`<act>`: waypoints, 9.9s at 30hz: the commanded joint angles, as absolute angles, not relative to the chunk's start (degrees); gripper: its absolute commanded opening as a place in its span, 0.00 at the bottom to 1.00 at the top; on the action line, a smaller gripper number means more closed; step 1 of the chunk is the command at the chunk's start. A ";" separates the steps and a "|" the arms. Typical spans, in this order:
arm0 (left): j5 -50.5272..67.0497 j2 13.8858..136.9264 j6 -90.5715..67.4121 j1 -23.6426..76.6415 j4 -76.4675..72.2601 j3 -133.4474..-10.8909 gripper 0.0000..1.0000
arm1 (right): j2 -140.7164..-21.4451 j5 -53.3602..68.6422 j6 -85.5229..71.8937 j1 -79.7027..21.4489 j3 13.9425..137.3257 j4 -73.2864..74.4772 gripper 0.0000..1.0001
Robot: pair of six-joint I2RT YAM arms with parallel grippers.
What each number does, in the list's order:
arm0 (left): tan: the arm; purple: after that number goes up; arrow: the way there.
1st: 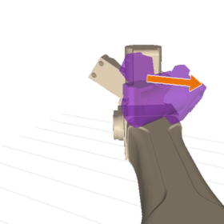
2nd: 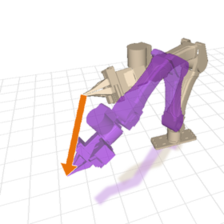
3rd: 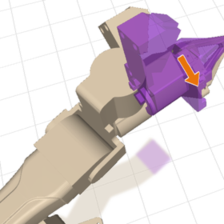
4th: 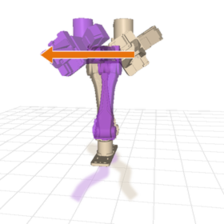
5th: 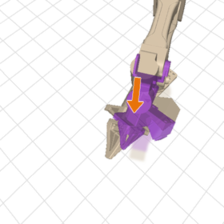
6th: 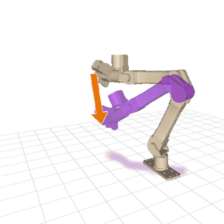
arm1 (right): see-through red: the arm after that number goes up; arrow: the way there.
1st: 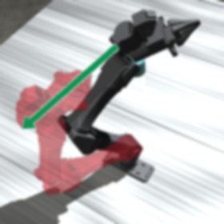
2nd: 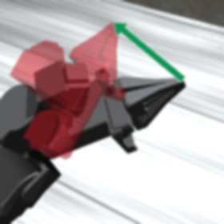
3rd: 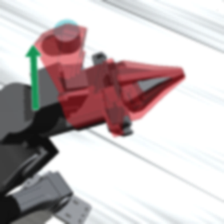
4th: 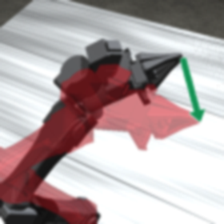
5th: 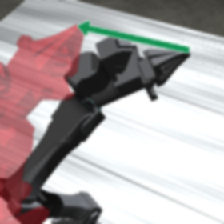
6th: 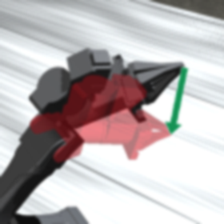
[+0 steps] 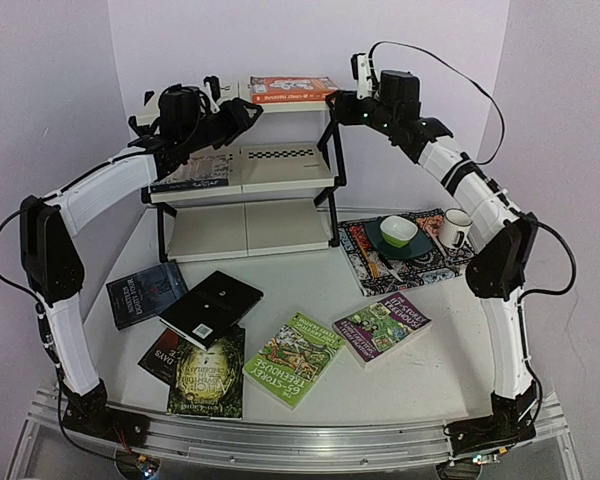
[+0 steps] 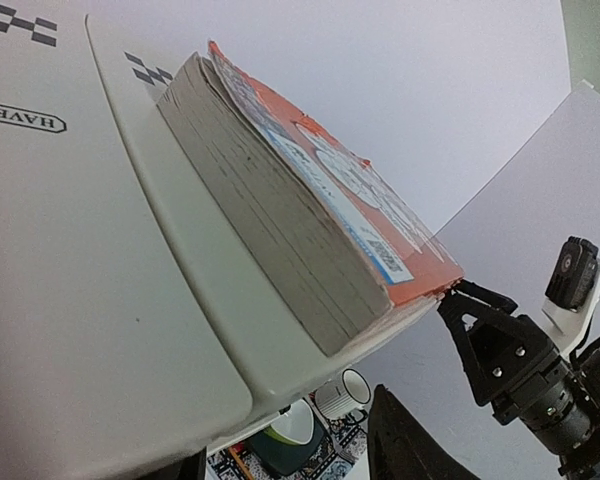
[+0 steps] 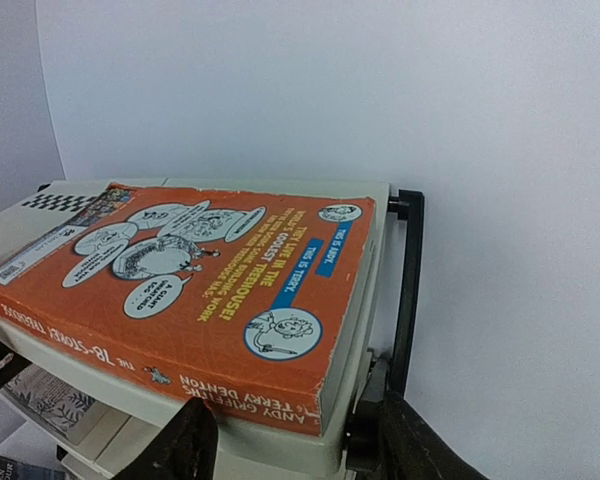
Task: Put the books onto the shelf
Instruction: Adjust the book on the shelf, then move the book to the center of the board, then pick up the book from the book pile, then pass from the right arm to the left
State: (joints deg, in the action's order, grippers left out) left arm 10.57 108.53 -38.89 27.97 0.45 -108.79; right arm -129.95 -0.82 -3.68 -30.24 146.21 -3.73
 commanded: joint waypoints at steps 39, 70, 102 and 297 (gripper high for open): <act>-12.52 55.61 -40.15 23.91 31.46 -60.23 0.91 | -97.47 -5.85 -23.35 -30.08 84.58 -9.21 0.88; -13.36 59.42 -52.20 -2.06 12.53 -34.88 1.00 | -98.61 13.26 -28.98 -41.38 71.30 -5.26 0.95; -1.86 101.31 -41.00 -13.87 35.50 -65.80 1.00 | -95.19 15.62 -26.27 -41.49 67.24 -5.36 0.96; 22.50 58.48 19.82 40.11 23.58 -65.92 0.89 | -81.98 -32.66 48.74 -73.72 72.89 4.95 0.00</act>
